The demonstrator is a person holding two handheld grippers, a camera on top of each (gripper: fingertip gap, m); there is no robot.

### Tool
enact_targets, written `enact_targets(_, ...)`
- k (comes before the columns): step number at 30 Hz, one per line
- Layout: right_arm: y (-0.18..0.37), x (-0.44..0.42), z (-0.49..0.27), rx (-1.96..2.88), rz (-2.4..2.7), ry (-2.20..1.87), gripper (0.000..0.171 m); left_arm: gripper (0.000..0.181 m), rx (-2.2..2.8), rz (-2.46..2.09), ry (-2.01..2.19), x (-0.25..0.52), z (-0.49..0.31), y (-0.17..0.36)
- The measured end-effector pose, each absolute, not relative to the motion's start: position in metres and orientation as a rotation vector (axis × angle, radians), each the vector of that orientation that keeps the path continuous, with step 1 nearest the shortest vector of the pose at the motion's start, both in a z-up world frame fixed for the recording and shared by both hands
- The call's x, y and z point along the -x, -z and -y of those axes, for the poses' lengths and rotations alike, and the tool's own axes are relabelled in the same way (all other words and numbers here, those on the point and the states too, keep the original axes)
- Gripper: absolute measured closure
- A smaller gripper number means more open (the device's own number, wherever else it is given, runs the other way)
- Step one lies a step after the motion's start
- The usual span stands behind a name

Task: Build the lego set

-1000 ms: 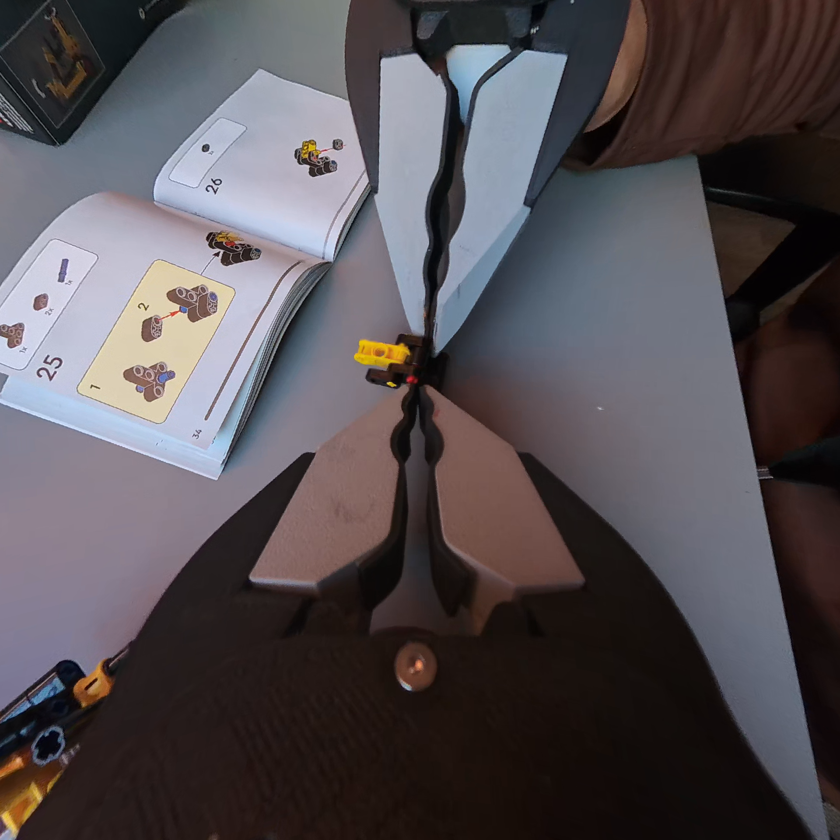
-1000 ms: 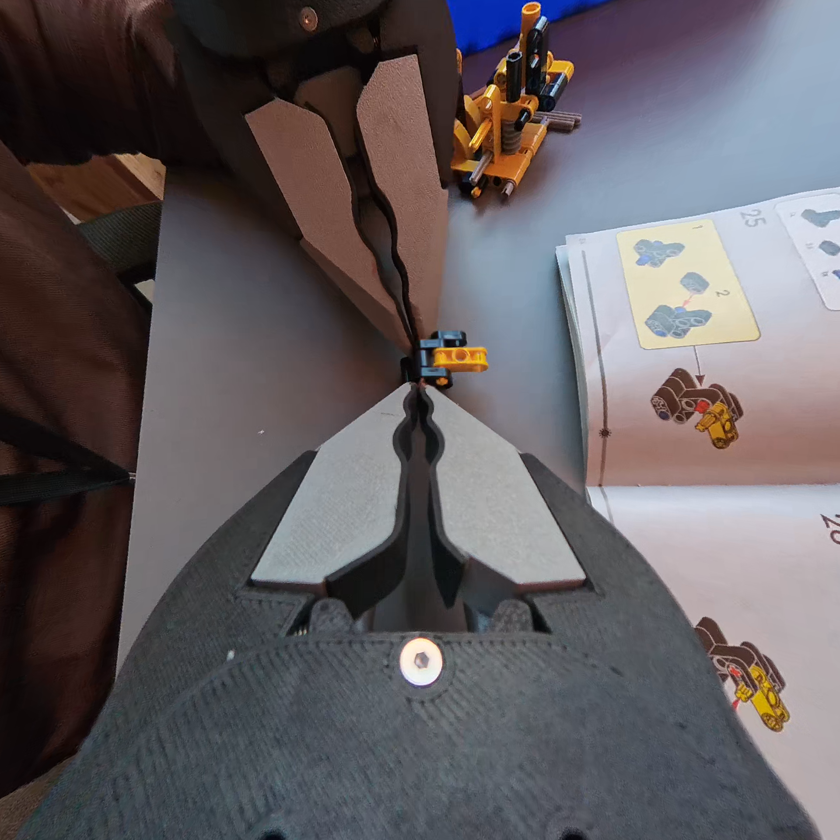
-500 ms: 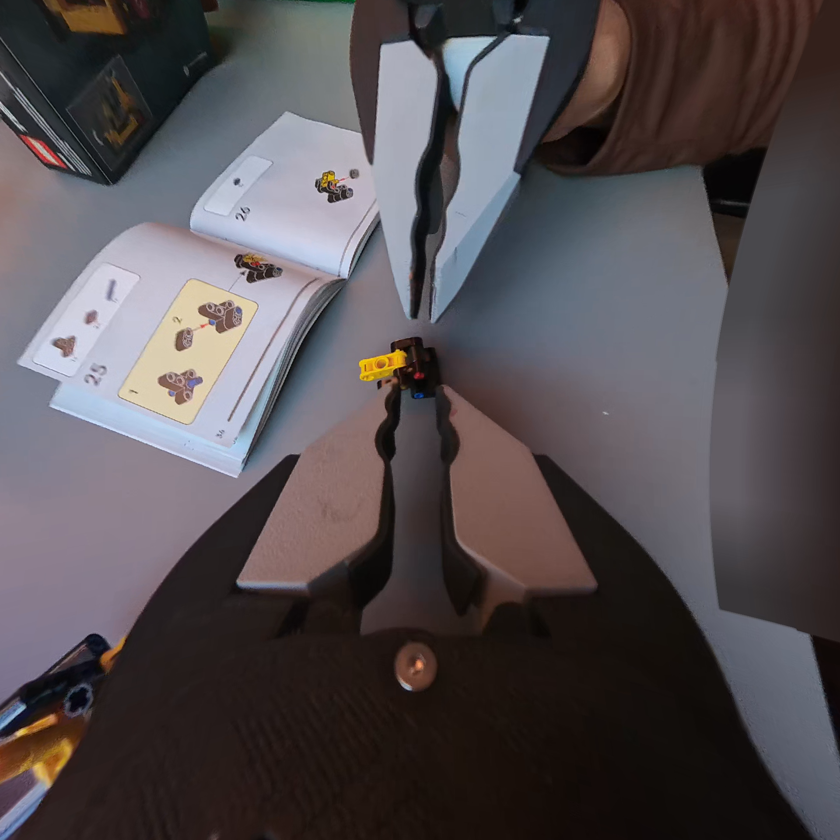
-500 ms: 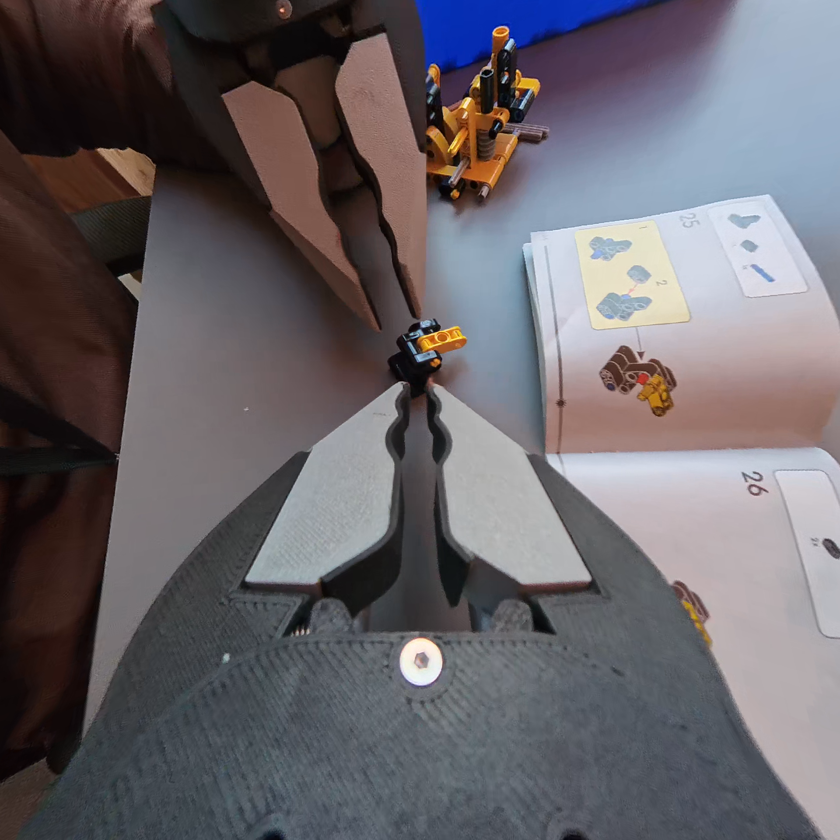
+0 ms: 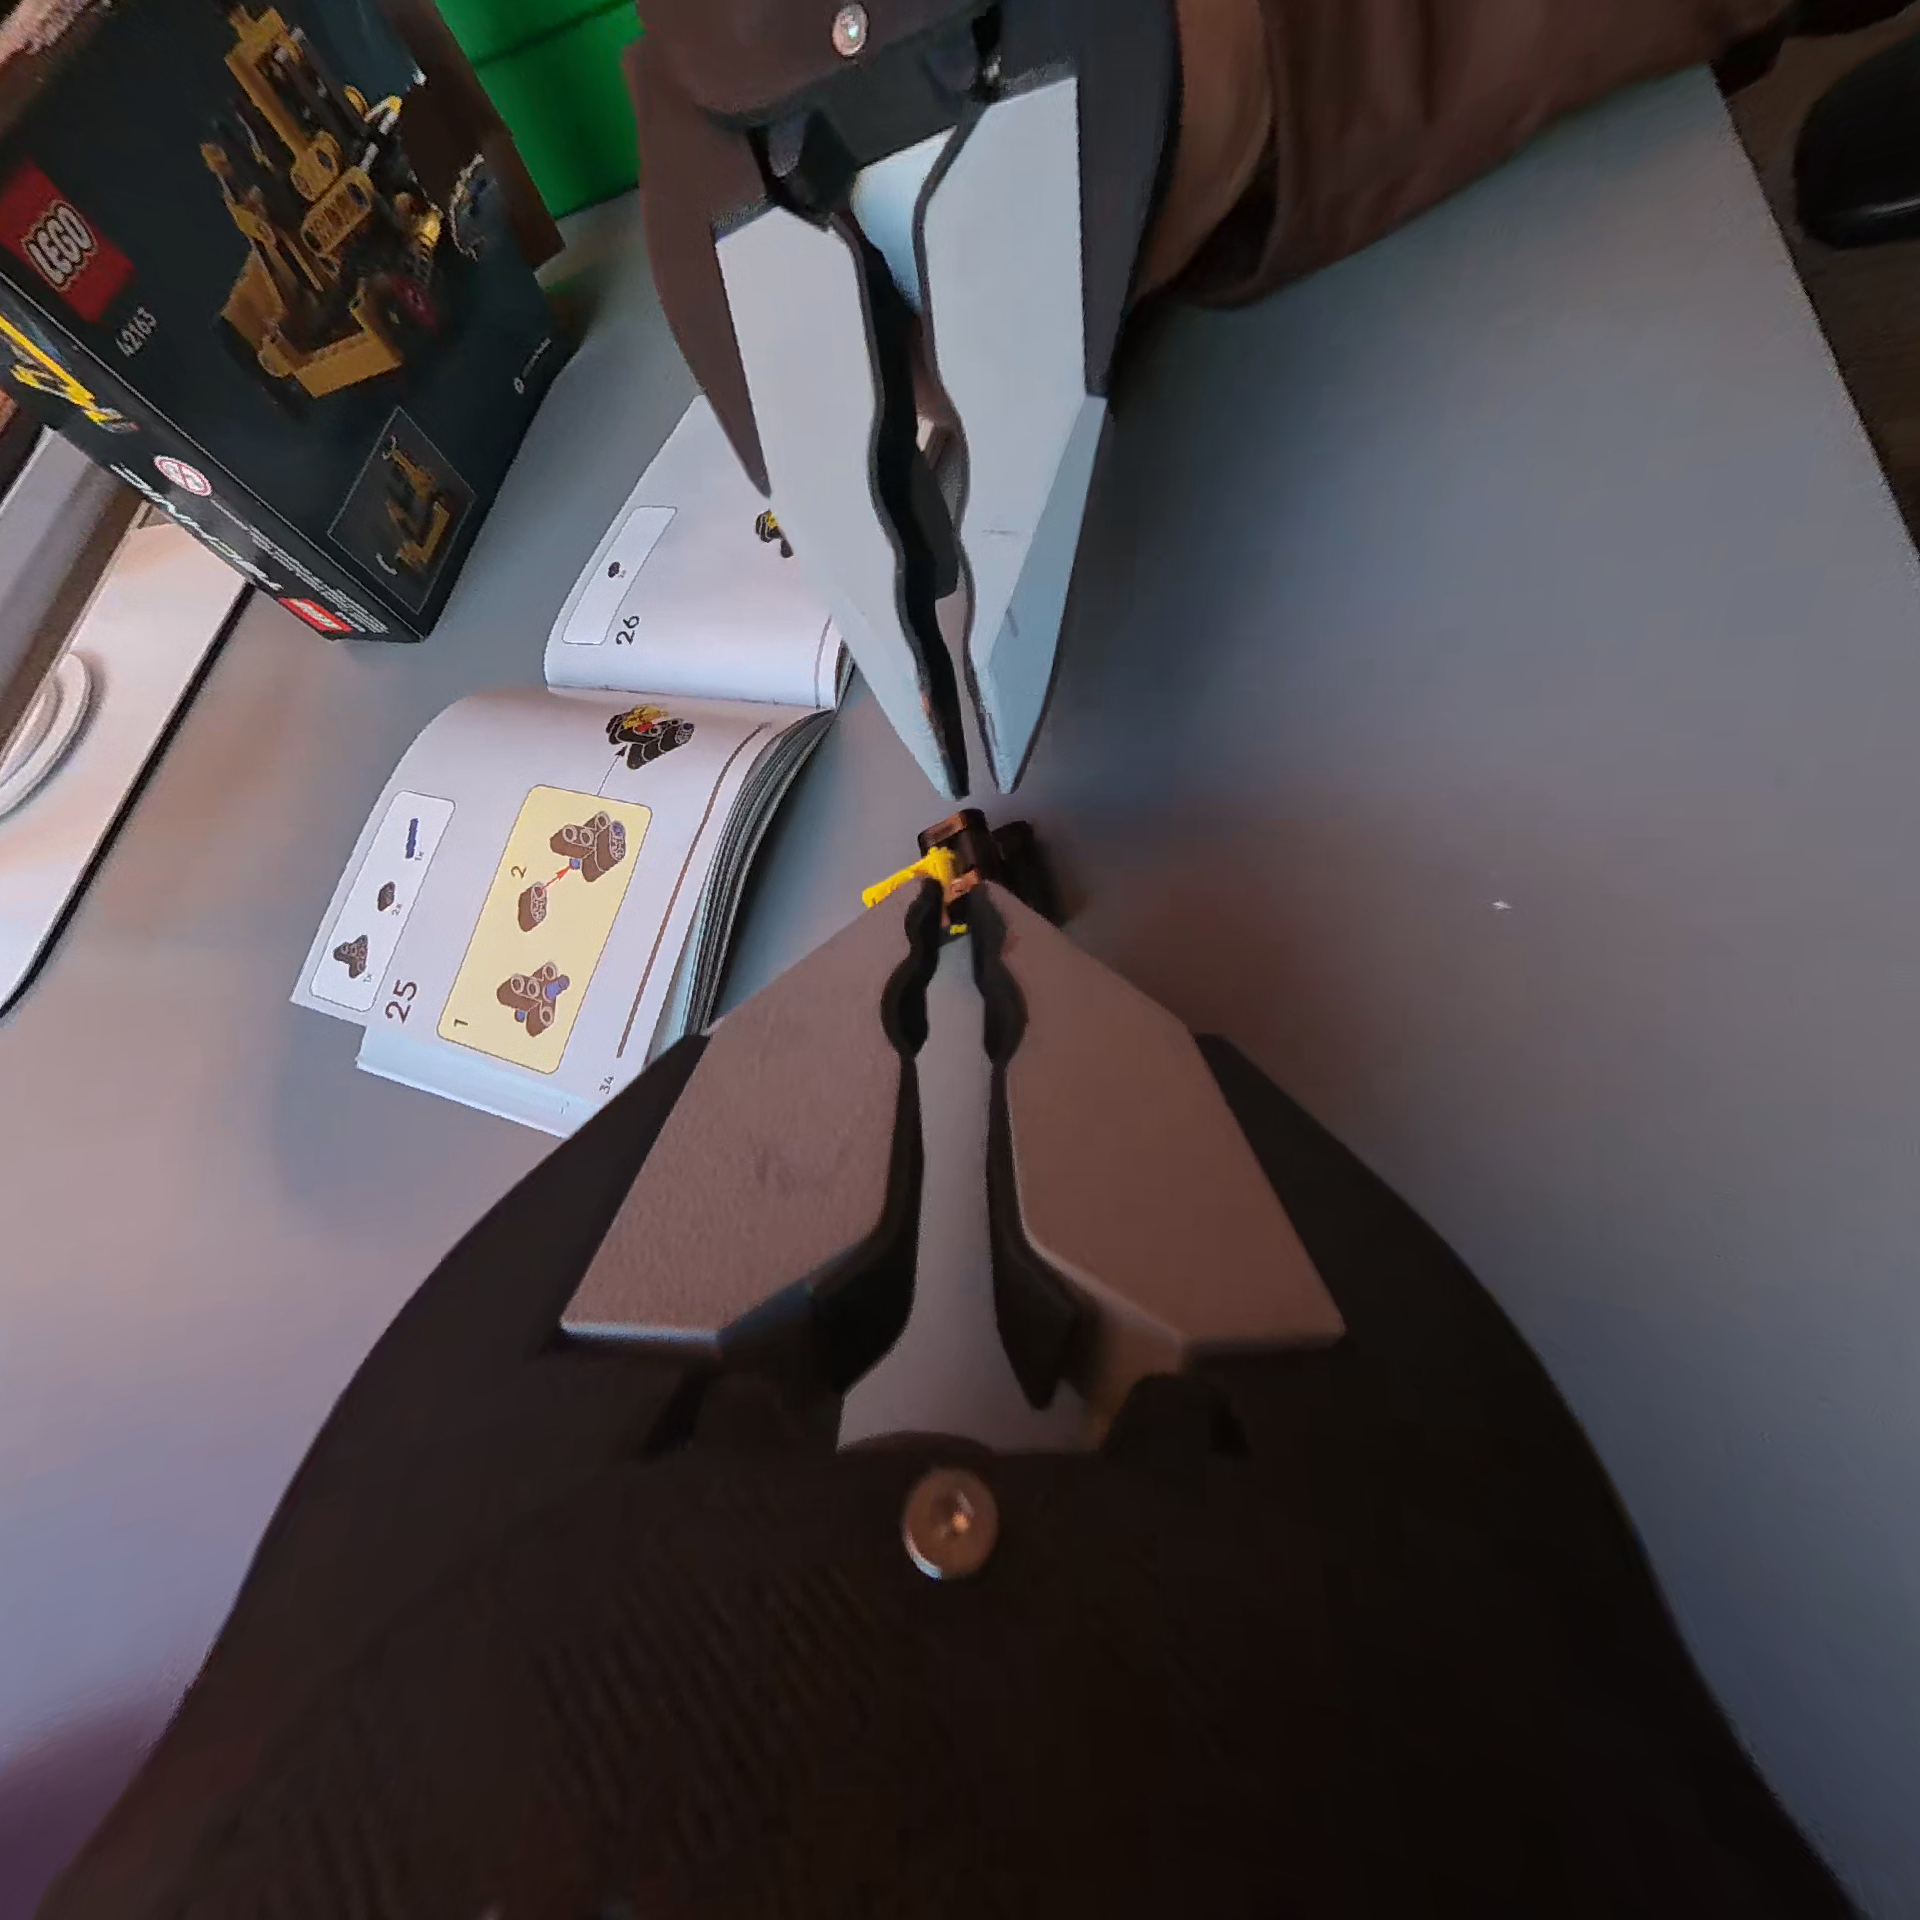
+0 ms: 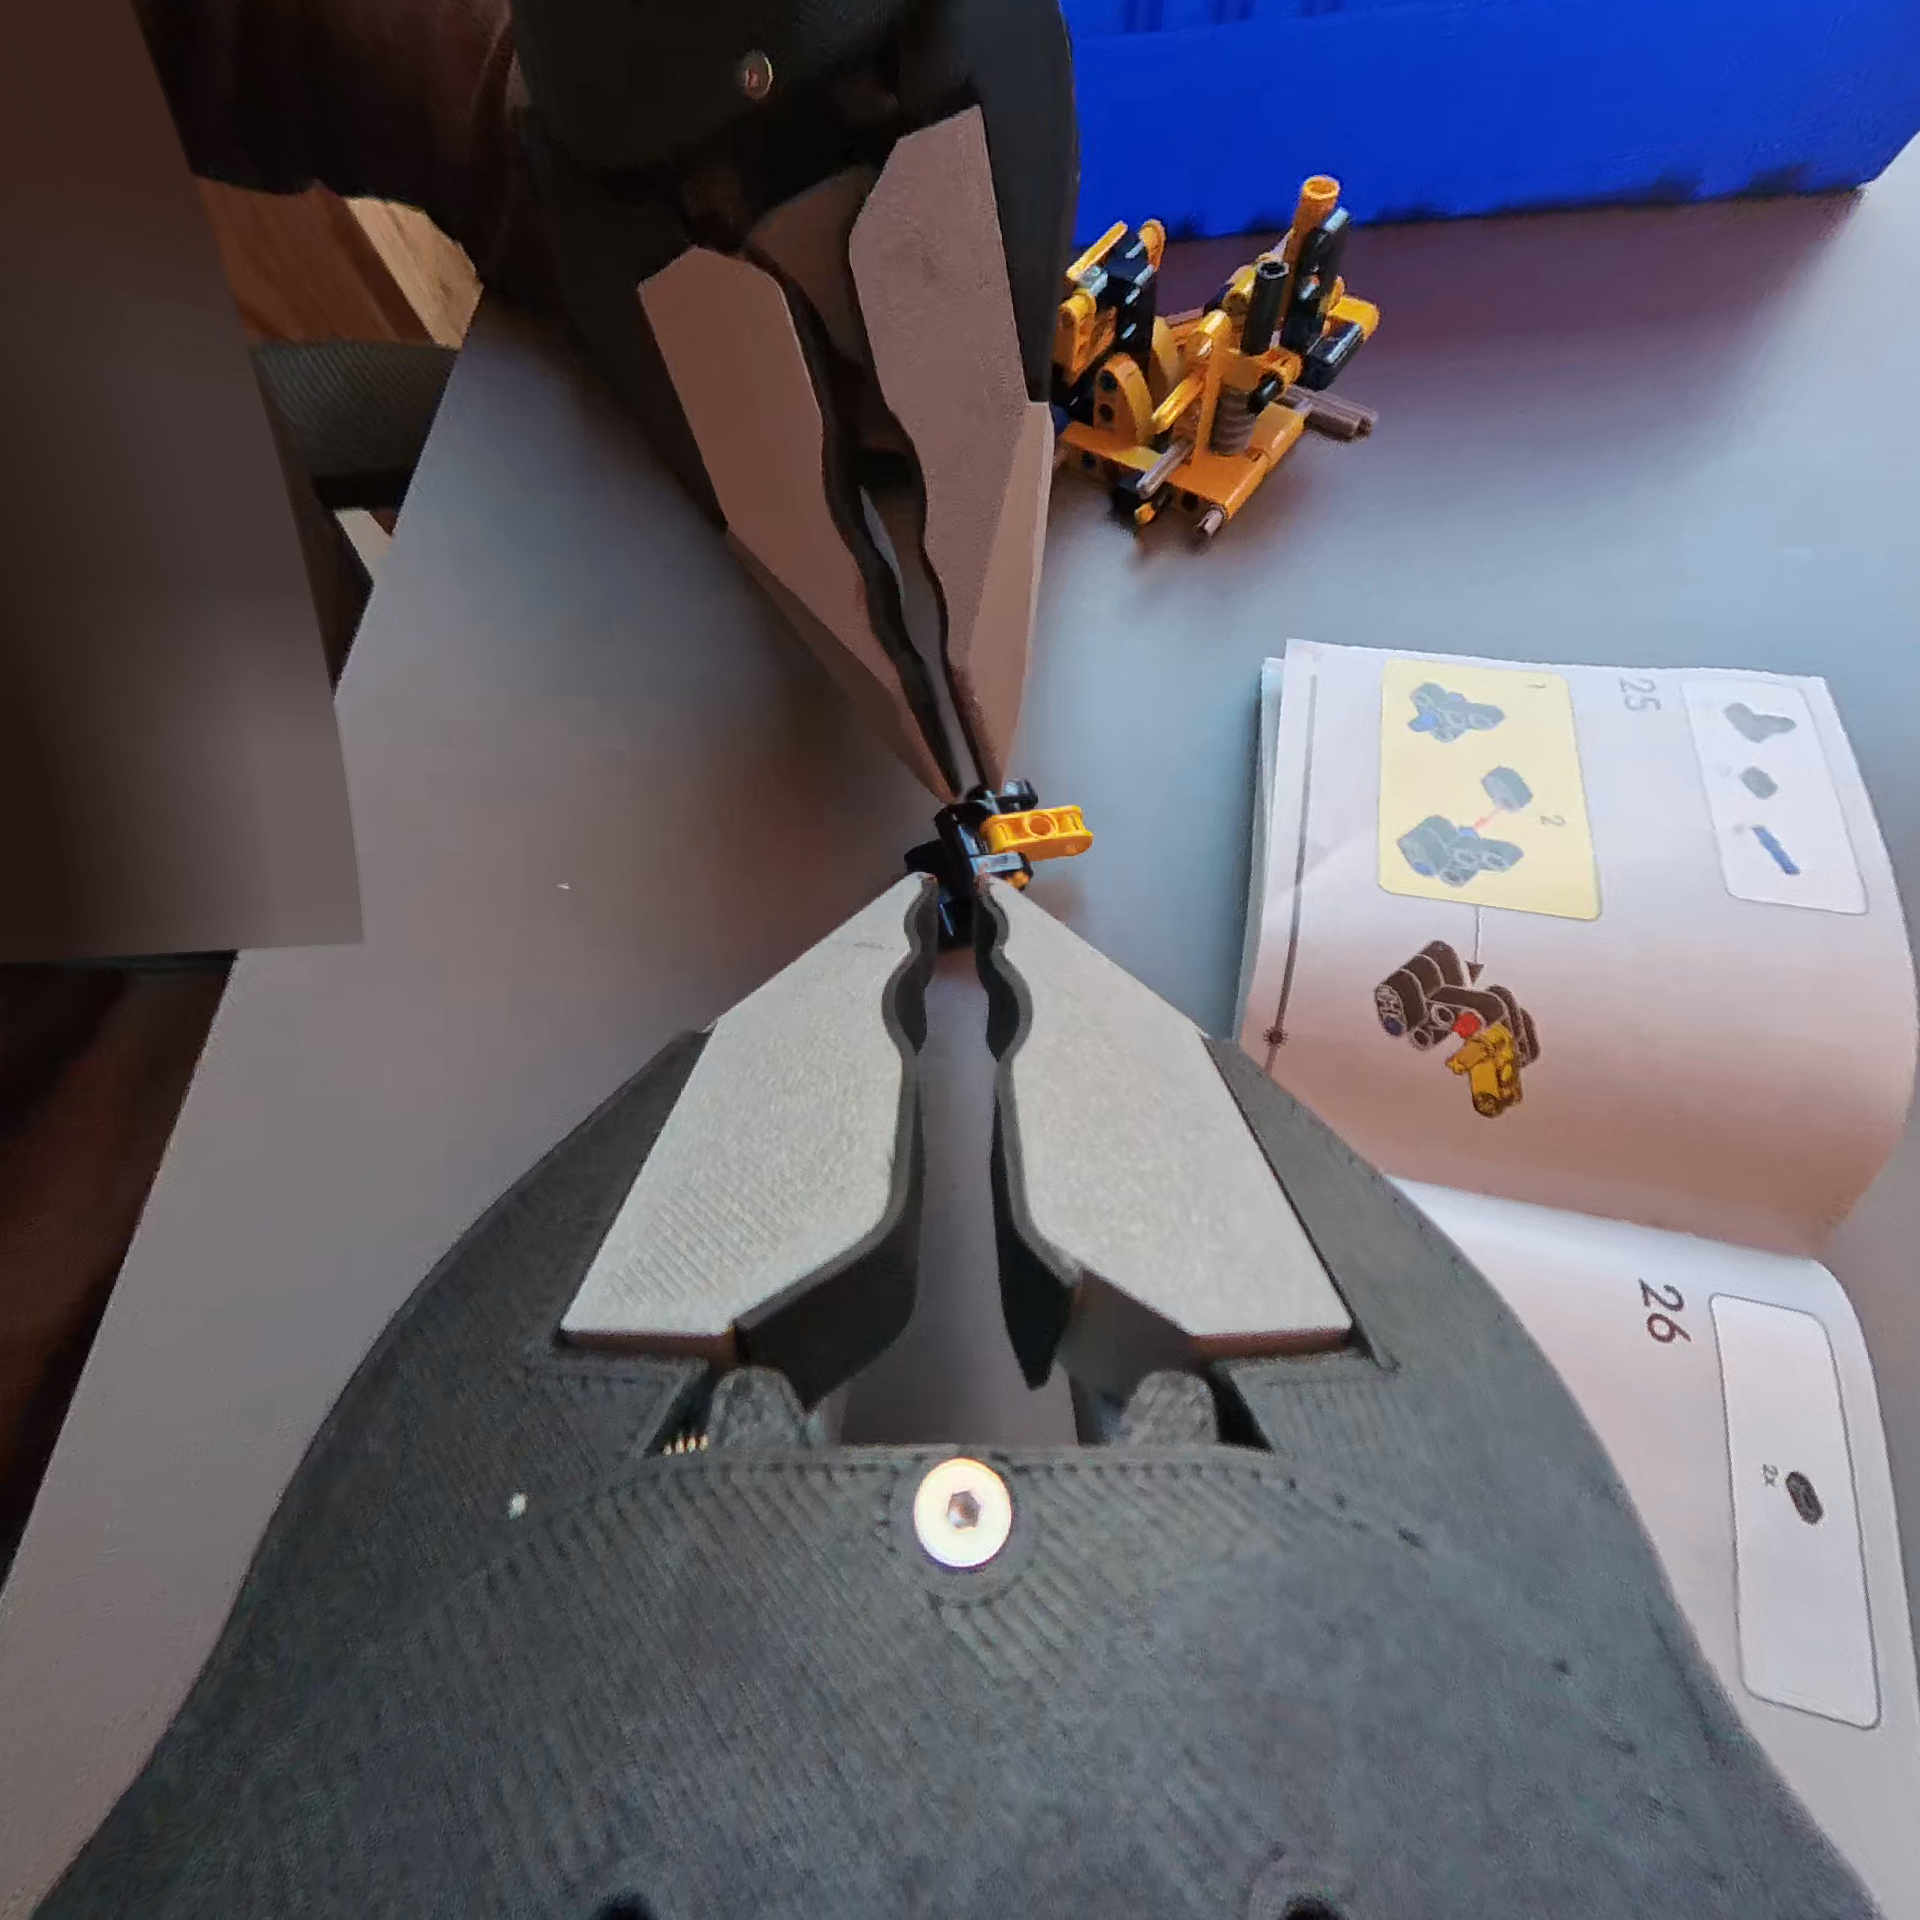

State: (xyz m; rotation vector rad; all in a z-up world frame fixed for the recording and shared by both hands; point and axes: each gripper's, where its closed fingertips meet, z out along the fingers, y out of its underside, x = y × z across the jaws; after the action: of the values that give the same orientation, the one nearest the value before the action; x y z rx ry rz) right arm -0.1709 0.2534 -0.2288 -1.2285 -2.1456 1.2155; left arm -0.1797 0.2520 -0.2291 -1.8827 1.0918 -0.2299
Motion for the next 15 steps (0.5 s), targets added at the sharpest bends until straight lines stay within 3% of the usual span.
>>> enact_targets(1,0.23,0.1716,-0.254,1.221,2.151,-1.197,0.168,0.177,1.871,-1.109,0.222,0.1804,-0.2512,0.2293)
enact_targets(15,0.2339,0.1738,-0.2546,1.209,2.186,-1.173,0.171,0.171,1.83,-1.217,0.16,0.1798,-0.2553,0.2364)
